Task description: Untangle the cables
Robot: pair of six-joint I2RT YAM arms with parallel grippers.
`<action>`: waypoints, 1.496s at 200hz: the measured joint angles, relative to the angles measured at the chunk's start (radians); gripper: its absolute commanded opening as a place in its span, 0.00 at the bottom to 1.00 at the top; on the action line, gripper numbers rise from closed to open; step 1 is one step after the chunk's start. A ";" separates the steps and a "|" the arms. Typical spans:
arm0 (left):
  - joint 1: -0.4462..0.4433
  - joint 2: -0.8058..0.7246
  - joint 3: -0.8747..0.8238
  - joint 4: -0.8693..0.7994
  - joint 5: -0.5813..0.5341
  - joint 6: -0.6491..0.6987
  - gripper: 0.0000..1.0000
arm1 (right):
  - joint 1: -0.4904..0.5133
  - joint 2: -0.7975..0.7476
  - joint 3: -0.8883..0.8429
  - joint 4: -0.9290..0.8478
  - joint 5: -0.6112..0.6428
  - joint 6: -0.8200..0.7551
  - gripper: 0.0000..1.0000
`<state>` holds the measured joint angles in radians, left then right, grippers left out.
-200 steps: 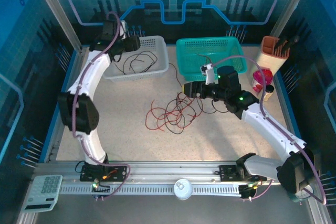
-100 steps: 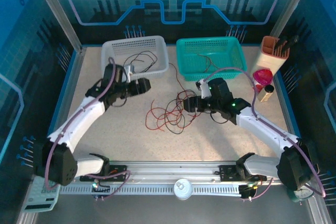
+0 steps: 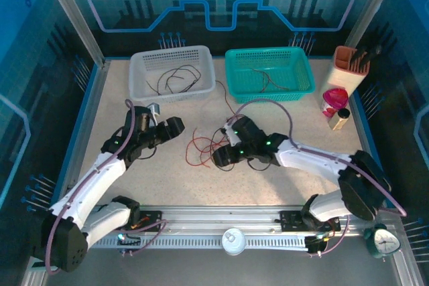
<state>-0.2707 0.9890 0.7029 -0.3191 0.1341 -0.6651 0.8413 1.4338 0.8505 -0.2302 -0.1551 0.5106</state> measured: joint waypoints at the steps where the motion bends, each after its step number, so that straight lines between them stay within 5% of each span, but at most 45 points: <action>1: 0.000 0.000 0.000 0.000 -0.001 -0.001 0.83 | 0.005 0.006 0.005 0.001 0.002 0.002 0.69; 49: 0.023 -0.034 0.002 0.000 -0.087 -0.019 0.86 | 0.127 0.190 0.142 0.029 0.046 0.031 0.63; 128: 0.051 -0.079 0.015 0.001 -0.104 -0.044 0.86 | 0.140 0.398 0.279 0.006 0.126 0.047 0.53; 148: 0.052 -0.081 0.015 0.002 -0.103 -0.044 0.86 | 0.140 0.416 0.291 -0.005 0.143 0.051 0.40; 177: 0.052 -0.082 0.015 0.004 -0.098 -0.046 0.86 | 0.140 0.423 0.308 -0.017 0.161 0.058 0.00; 236: 0.052 -0.085 0.015 0.014 -0.083 -0.060 0.88 | 0.131 0.358 0.344 -0.070 0.174 0.013 0.00; 299: 0.052 -0.087 0.015 0.086 -0.018 -0.049 0.90 | 0.043 0.121 0.729 -0.167 0.116 -0.094 0.00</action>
<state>-0.2188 0.9020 0.7181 -0.2329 0.1165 -0.7143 0.8848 1.5543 1.5799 -0.3969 -0.0395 0.4168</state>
